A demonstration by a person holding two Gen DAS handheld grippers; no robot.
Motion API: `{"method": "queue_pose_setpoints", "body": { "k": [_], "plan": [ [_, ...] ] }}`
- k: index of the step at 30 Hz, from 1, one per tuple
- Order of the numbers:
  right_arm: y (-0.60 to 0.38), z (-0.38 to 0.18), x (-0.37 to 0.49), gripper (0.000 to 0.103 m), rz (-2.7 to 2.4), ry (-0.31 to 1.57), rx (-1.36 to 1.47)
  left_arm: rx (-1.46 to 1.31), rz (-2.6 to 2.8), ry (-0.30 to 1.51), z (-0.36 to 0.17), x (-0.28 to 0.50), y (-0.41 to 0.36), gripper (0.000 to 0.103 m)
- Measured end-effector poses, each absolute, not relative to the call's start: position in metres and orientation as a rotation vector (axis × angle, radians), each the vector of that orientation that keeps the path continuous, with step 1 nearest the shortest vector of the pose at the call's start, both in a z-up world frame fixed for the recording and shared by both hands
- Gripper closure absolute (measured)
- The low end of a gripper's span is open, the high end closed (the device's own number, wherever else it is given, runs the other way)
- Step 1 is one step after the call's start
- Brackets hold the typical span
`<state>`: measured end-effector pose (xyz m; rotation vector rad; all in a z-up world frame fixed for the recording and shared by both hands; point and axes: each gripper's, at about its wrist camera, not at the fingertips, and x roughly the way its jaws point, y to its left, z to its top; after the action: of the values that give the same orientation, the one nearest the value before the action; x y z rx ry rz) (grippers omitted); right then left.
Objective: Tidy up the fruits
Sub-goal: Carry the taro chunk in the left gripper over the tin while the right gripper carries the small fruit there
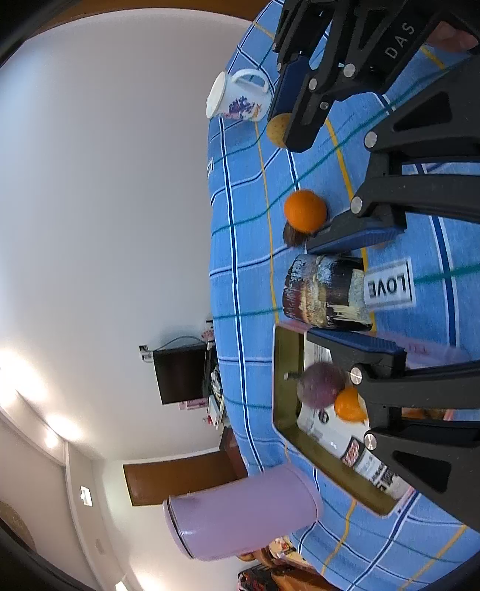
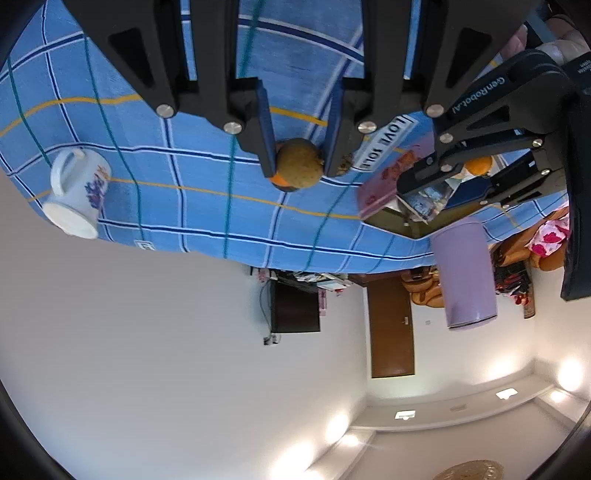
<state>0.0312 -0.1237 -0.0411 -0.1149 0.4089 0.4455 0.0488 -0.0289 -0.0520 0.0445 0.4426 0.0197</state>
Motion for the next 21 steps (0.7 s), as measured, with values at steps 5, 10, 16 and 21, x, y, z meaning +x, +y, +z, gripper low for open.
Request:
{"method": "queue_pose_setpoints", "body": {
  "k": [5, 10, 16, 21],
  "plan": [
    [-0.103, -0.038, 0.03, 0.075, 0.477, 0.406, -0.136, 0.028, 0.049, 0.442, -0.049, 0.044, -0.011, 0.061],
    [-0.087, -0.036, 0.029, 0.075, 0.504, 0.402, -0.146, 0.019, 0.071, 0.434, -0.046, 0.038, 0.005, 0.061],
    [-0.068, -0.035, 0.03, 0.075, 0.535, 0.402, -0.159, 0.013, 0.103, 0.433, -0.045, 0.036, 0.022, 0.061],
    [-0.052, -0.031, 0.029, 0.075, 0.563, 0.398, -0.174, 0.007, 0.133, 0.435, -0.043, 0.034, 0.038, 0.061]
  ]
}}
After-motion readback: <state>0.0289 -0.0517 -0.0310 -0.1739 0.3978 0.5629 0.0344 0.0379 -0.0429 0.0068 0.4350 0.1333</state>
